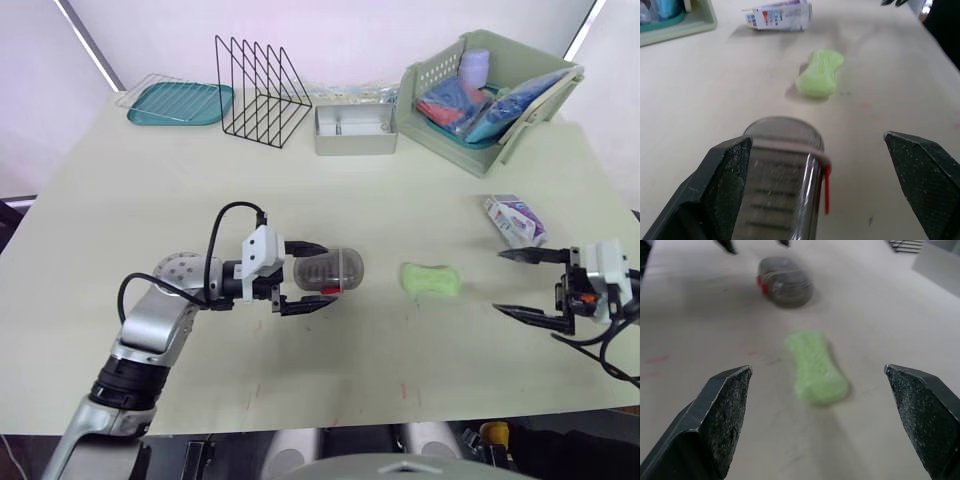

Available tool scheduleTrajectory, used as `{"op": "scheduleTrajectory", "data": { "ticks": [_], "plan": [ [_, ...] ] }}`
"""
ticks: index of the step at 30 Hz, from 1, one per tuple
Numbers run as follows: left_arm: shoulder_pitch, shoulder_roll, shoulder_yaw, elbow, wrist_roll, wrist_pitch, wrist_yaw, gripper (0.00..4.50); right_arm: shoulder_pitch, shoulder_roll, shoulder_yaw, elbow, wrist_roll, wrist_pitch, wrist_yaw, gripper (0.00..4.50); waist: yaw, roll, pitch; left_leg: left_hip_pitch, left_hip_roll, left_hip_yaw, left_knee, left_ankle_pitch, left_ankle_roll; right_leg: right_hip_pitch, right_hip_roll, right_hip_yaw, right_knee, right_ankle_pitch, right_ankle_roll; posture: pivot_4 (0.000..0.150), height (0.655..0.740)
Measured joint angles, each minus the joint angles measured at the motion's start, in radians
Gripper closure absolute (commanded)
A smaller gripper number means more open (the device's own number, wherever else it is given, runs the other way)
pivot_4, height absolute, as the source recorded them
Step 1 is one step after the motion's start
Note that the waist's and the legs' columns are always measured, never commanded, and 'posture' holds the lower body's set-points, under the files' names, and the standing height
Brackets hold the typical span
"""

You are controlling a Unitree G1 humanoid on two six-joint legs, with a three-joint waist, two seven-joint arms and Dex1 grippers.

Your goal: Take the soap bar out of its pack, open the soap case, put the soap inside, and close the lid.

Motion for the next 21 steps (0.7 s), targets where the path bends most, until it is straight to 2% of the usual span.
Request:
{"op": "scheduleTrajectory", "data": {
  "ticks": [4,11,21],
  "plan": [
    [-0.037,0.035,-0.027,0.06,0.05,-0.043,-0.041,0.0,-0.013,-0.004,0.042,0.039,0.022,-0.069,0.06,0.05,0.003,0.0,0.0,0.0,0.001,0.0,0.0,0.0,0.0,0.0,0.0,0.0,0.0,0.0,0.0,0.15,0.74],
    [-0.121,0.067,-0.051,0.162,0.105,-0.085,-0.103,0.0,-0.013,-0.005,0.077,0.051,0.023,-0.104,0.063,0.05,0.004,0.0,0.0,0.0,0.001,0.0,0.0,0.0,0.0,0.0,0.0,0.0,0.0,0.0,0.0,0.15,0.74],
    [-0.201,0.033,-0.096,0.322,0.147,-0.137,-0.154,0.0,0.002,-0.004,0.082,0.043,0.02,-0.103,0.036,0.05,0.004,0.0,0.0,0.0,-0.001,-0.001,0.001,0.0,0.0,0.0,0.0,0.0,0.001,0.0,0.0,0.15,0.74]
  ]
}}
